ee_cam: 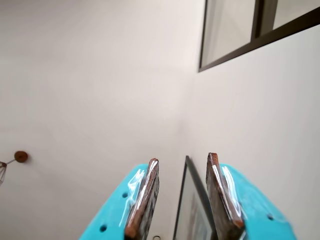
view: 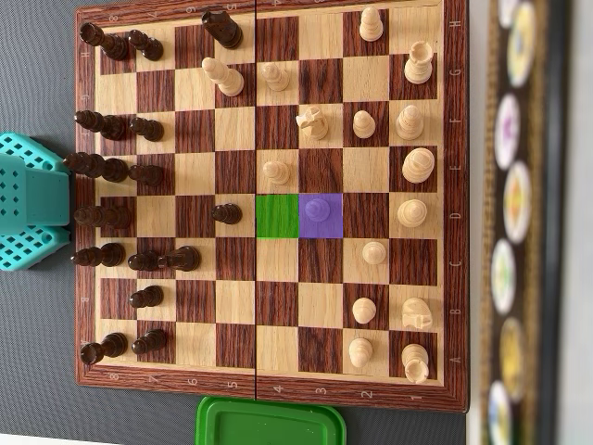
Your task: Play chess
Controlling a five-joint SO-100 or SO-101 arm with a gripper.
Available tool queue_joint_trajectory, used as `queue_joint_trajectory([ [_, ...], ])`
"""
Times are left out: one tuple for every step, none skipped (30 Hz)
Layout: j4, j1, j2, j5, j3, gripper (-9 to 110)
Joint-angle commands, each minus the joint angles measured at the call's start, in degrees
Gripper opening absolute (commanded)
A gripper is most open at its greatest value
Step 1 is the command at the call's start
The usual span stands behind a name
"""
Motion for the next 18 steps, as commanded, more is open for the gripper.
queue_joint_trajectory([
  [0.00, 0.00, -0.70, 0.26, 1.14, 15],
  [0.00, 0.00, -0.70, 0.26, 1.14, 15],
  [0.00, 0.00, -0.70, 0.26, 1.14, 15],
  [0.00, 0.00, -0.70, 0.26, 1.14, 15],
  [0.00, 0.00, -0.70, 0.26, 1.14, 15],
  [0.00, -0.35, -0.70, 0.26, 1.14, 15],
  [0.00, -0.53, -0.70, 0.26, 1.14, 15],
  [0.00, -0.53, -0.70, 0.26, 1.14, 15],
  [0.00, -0.53, -0.70, 0.26, 1.14, 15],
  [0.00, -0.53, -0.70, 0.26, 1.14, 15],
  [0.00, -0.53, -0.70, 0.26, 1.14, 15],
  [0.00, -0.53, -0.70, 0.26, 1.14, 15],
  [0.00, -0.53, -0.70, 0.26, 1.14, 15],
  [0.00, -0.35, -0.70, 0.26, 1.14, 15],
  [0.00, -0.09, -0.70, 0.26, 1.14, 15],
  [0.00, -0.09, -0.70, 0.26, 1.14, 15],
  [0.00, -0.09, -0.70, 0.26, 1.14, 15],
  [0.00, -0.09, -0.70, 0.26, 1.14, 15],
])
